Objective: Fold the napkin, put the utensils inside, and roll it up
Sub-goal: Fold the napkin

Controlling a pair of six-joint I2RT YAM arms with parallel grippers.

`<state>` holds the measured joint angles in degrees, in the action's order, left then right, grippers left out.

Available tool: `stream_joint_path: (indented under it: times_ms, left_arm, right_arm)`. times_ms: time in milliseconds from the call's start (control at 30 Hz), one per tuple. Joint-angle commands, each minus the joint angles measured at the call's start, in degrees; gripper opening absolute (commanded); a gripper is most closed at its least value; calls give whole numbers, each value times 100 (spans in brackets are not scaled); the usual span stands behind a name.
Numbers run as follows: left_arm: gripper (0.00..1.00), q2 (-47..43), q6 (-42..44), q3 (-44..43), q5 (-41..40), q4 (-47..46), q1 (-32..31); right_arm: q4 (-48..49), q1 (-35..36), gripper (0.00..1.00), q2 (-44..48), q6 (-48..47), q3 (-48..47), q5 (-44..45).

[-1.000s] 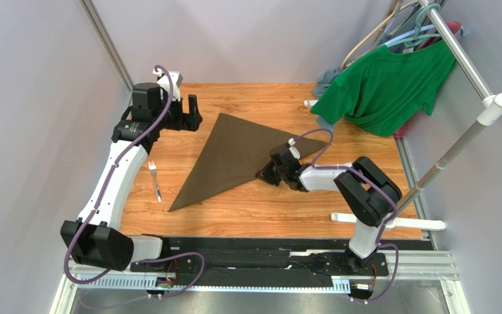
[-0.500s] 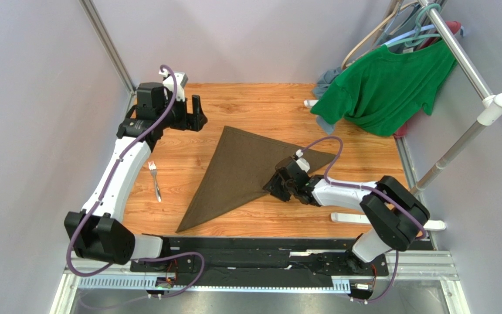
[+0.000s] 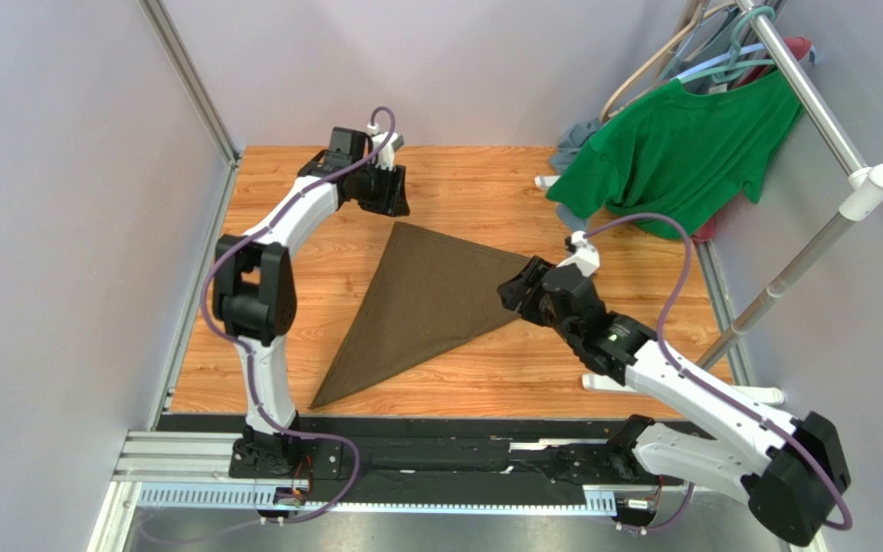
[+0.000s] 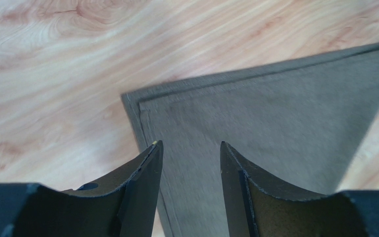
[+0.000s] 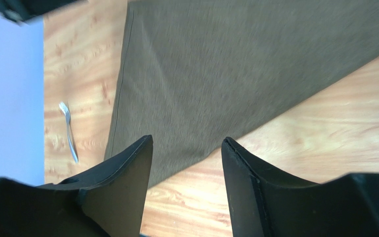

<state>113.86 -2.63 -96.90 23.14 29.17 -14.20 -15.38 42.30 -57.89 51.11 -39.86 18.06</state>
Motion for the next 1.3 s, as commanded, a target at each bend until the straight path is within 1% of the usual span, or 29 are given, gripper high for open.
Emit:
stream_joint_path:
  times_ms: [0,67,167,367,700,900,1267]
  left_arm:
    - [55,722,255,-794,183,326,31]
    - [54,909,255,-1031,34,432,31]
    - [54,1181,395,-1242,24,511,31]
    - [51,1603,360,-1454,-2,546,31]
    - [51,1850,290,-1586,-125,625,31]
    - [51,2061,70,-1832,-239,801,31]
    - [51,2219,-35,-1911,-99,818,31]
  right_arm:
    - [-308,-266,58,541,-304,65,531]
    - [-395,-371,59,769,-216,179,523]
    - [-598,-398,59,954,-76,302,584]
    - [-651,-416,59,1025,136,417,567]
    - [-774,-416,59,1166,259,470,567]
    - [-800,-425,59,1394,373,575,611]
    - [-888,-416,59,1438,435,619,611]
